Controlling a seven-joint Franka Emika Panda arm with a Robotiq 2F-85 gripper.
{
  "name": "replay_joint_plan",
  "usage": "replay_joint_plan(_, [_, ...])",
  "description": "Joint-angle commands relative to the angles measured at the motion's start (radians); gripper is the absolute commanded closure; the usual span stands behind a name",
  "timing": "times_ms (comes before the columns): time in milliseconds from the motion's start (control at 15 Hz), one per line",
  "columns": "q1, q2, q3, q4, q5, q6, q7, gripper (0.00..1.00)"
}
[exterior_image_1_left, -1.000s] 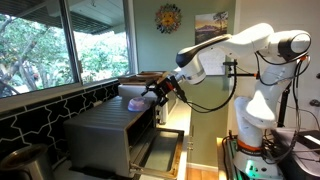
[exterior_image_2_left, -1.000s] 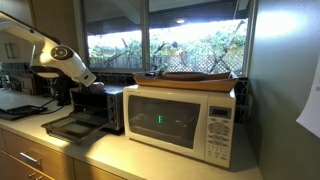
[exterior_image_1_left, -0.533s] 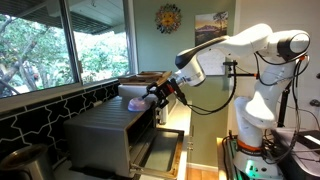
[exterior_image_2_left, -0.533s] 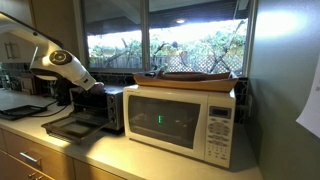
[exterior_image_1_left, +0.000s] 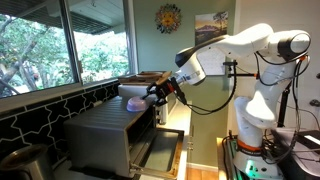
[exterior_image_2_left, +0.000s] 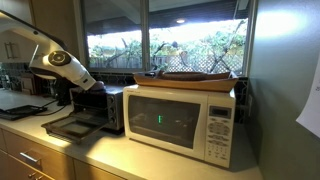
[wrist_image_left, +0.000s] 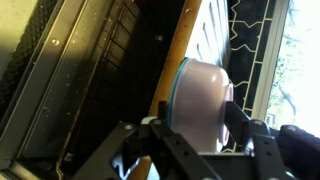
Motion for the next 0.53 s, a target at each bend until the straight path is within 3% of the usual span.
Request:
replay_joint_plan(0, [0.006, -0.004, 0.004, -0.017, 0.058, 0.025, -0.052, 0.66])
replay_joint_plan(467, [-0.005, -0.071, -0.025, -0.014, 0.240, -0.006, -0.207, 0.67])
